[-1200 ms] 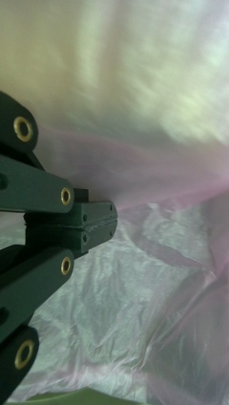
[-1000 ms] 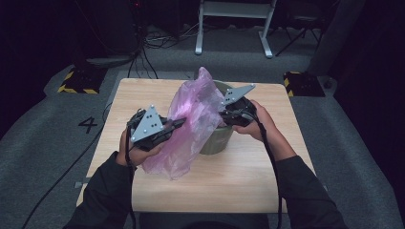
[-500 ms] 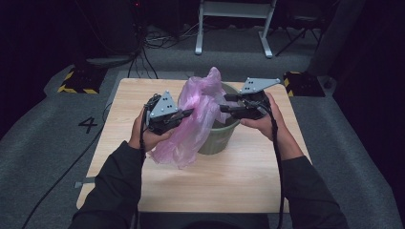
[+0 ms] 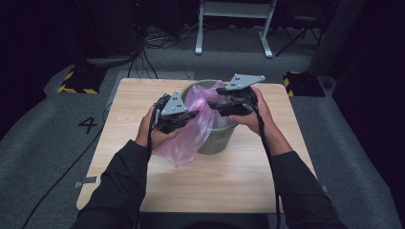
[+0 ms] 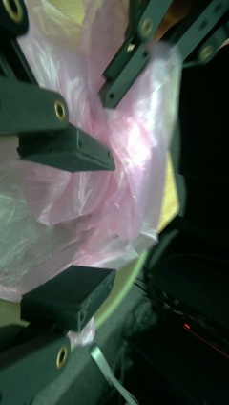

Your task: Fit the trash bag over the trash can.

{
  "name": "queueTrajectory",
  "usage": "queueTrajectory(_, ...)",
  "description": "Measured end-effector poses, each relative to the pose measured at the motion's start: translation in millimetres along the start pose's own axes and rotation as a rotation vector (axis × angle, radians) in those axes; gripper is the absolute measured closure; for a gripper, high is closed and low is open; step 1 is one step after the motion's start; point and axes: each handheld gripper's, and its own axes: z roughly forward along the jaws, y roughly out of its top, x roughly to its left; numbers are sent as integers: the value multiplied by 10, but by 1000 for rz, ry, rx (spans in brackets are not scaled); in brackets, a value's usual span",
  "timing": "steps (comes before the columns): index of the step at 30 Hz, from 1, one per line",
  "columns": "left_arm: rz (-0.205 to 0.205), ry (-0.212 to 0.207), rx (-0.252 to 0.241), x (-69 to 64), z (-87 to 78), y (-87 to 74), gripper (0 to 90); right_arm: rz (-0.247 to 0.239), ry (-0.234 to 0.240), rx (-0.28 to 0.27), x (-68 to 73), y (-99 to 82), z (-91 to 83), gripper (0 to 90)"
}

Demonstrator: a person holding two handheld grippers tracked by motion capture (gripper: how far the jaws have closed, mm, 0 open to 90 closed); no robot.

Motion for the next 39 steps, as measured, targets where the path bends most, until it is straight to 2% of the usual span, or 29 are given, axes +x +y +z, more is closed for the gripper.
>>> queueTrajectory(2, -4, 0, -5, 7, -2, -4, 867, -13, 28, 41, 3, -7, 74, 612)
queueTrajectory(4, -8, 0, -8, 8, 2, -5, 839, -19, 79, 60, 20, -19, 125, 716)
queueTrajectory(7, -8, -1, -9, -2, 7, -9, 791, -34, 127, 89, 50, -47, 178, 824)
queueTrajectory(9, -20, 1, -20, -6, -12, -23, 679, -42, 149, 97, 62, -80, 198, 900)
queueTrajectory(11, -27, 2, -24, -6, -23, -30, 567, -41, 154, 96, 62, -92, 198, 900)
queueTrajectory(12, -34, 12, -27, -8, -37, -39, 567, -40, 150, 98, 59, -104, 194, 900)
queueTrajectory(17, -85, 9, -52, -22, -129, -100, 302, -12, 124, 84, 0, -170, 141, 900)
queueTrajectory(19, -99, 23, -57, -34, -186, -131, 240, 8, 103, 73, -51, -211, 92, 900)
queueTrajectory(20, -110, 24, -64, -38, -222, -148, 240, 8, 103, 73, -51, -211, 92, 900)
queueTrajectory(21, -115, 15, -80, -58, -302, -179, 228, 20, 83, 70, -84, -237, 60, 900)
queueTrajectory(24, -111, 15, -84, -92, -389, -205, 211, 28, 78, 70, -112, -259, 37, 900)
queueTrajectory(25, -114, 8, -103, -120, -473, -239, 209, 35, 66, 77, -130, -274, 28, 900)
queueTrajectory(27, -122, 0, -106, -133, -498, -257, 217, 37, 70, 74, -138, -280, 24, 900)
queueTrajectory(28, -120, -13, -100, -142, -509, -273, 244, 38, 73, 70, -137, -282, 19, 900)
queueTrajectory(30, -112, 7, -71, -165, -499, -300, 283, 43, 88, 50, -126, -281, -10, 900)
queueTrajectory(31, -126, -11, -55, -156, -473, -331, 332, 40, 83, 36, -108, -279, -51, 834)
queueTrajectory(32, -126, -11, -55, -156, -473, -331, 357, 40, 83, 36, -108, -279, -51, 834)
queueTrajectory(33, -132, -2, -50, -150, -457, -343, 413, 58, 93, 2, -101, -289, -106, 774)
queueTrajectory(34, -139, 7, -45, -142, -443, -351, 413, 58, 93, 2, -101, -289, -106, 774)
queueTrajectory(35, -137, -7, -44, -127, -432, -359, 558, 58, 105, -22, -81, -306, -164, 652)
queueTrajectory(36, -137, -4, -44, -122, -419, -364, 618, 67, 96, -36, -74, -317, -193, 586)
queueTrajectory(37, -133, -6, -45, -115, -408, -367, 618, 67, 96, -36, -74, -317, -193, 586)
queueTrajectory(39, -113, -16, -44, -112, -384, -355, 707, 83, 128, -70, -67, -343, -253, 493)
